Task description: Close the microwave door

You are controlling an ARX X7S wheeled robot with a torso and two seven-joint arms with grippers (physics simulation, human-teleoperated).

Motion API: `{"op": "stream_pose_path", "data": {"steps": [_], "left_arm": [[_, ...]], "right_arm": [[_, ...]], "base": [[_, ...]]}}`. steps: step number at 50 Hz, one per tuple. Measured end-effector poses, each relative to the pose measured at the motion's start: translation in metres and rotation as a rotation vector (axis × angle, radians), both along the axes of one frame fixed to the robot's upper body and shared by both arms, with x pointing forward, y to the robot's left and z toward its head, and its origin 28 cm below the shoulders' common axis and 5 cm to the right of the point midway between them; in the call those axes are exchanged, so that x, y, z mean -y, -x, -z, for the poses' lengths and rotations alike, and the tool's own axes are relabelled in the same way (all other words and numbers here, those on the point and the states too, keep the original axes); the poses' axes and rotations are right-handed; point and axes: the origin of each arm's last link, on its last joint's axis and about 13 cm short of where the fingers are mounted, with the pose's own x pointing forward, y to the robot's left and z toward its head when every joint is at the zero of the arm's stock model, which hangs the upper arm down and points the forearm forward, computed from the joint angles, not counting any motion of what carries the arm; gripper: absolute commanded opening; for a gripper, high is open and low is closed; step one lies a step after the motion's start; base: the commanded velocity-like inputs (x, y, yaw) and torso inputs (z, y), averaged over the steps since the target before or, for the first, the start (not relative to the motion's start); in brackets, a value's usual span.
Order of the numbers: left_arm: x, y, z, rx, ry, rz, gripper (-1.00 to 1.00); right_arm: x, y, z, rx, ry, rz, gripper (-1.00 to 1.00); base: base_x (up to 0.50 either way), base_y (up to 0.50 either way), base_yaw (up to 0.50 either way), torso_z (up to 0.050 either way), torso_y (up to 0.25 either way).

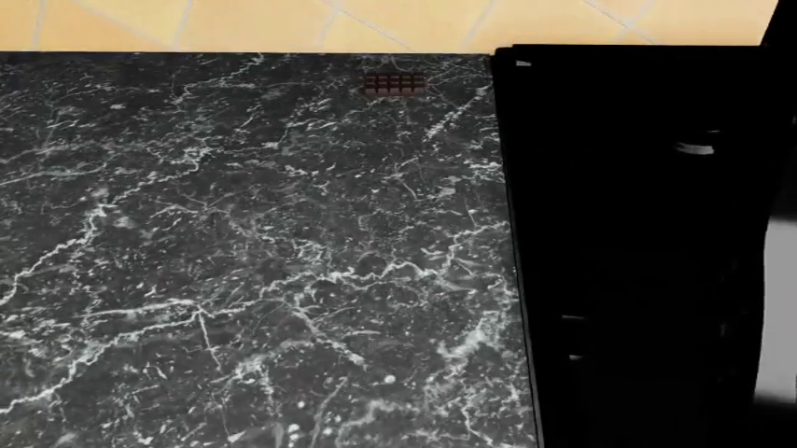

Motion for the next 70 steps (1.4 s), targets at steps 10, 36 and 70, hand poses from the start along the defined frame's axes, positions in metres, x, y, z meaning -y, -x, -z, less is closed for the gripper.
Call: {"op": "stream_pose_path", "data": {"steps": [10, 36, 70], "left_arm": [[-0.001, -0.001, -0.001, 0.001, -0.001, 0.001, 1.0], [-0.002, -0.006, -0.002, -0.002, 0.001, 0.001, 1.0], [-0.001, -0.011, -0.002, 0.0, 0.003, -0.003, 1.0]], "right_arm": [[0.007, -0.004, 0.002, -0.023, -0.044, 0.013, 1.0], [0.006, -0.029, -0.005, -0.141, -0.119, -0.059, 1.0], [0.002, -0.037, -0.005, -0.258, -0.145, -0.11, 1.0]], "base": [[0.0, 0.0, 0.0, 0.0, 0.0], [0.0, 0.0, 0.0, 0.0, 0.0], [0.0, 0.0, 0.0, 0.0, 0.0]]}}
